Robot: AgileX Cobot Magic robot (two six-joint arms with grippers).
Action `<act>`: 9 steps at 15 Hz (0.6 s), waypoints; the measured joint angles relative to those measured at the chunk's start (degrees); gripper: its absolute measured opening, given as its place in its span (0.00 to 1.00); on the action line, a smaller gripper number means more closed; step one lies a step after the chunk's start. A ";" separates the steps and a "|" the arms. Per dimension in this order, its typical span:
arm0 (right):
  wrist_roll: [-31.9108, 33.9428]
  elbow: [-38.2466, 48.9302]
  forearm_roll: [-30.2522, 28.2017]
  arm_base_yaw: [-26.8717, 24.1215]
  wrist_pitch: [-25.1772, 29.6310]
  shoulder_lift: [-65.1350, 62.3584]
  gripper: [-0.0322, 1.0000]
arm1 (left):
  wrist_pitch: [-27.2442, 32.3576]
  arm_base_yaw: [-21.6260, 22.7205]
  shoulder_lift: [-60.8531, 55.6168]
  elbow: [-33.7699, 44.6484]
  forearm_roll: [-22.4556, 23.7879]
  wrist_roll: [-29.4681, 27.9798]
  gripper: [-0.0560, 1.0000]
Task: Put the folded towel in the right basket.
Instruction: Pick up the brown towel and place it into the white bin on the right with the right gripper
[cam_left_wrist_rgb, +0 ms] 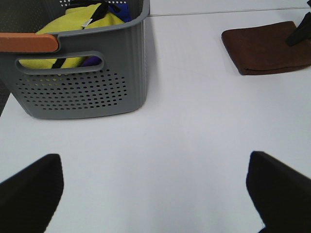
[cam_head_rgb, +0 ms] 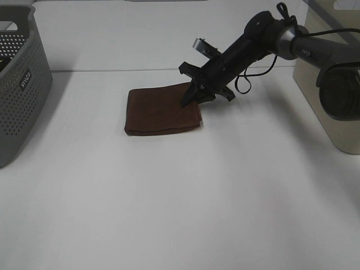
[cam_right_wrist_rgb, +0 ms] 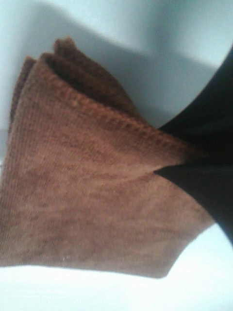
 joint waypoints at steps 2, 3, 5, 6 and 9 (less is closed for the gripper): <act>-0.29 -2.46 -0.92 0.00 1.89 -3.72 0.10 | 0.00 0.00 0.00 0.00 0.00 0.00 0.97; -0.29 -3.09 -2.12 0.06 2.18 -5.96 0.10 | 0.00 0.00 0.00 0.00 0.00 0.00 0.97; -0.29 -3.27 -6.42 0.17 2.29 -11.34 0.10 | 0.00 0.00 0.00 0.00 0.00 0.00 0.97; -0.23 -3.27 -9.97 0.17 2.46 -14.21 0.10 | 0.00 0.00 0.00 0.00 0.00 0.00 0.97; 0.86 -3.27 -20.86 0.17 2.75 -22.00 0.10 | 0.00 0.00 0.00 0.00 0.00 0.00 0.97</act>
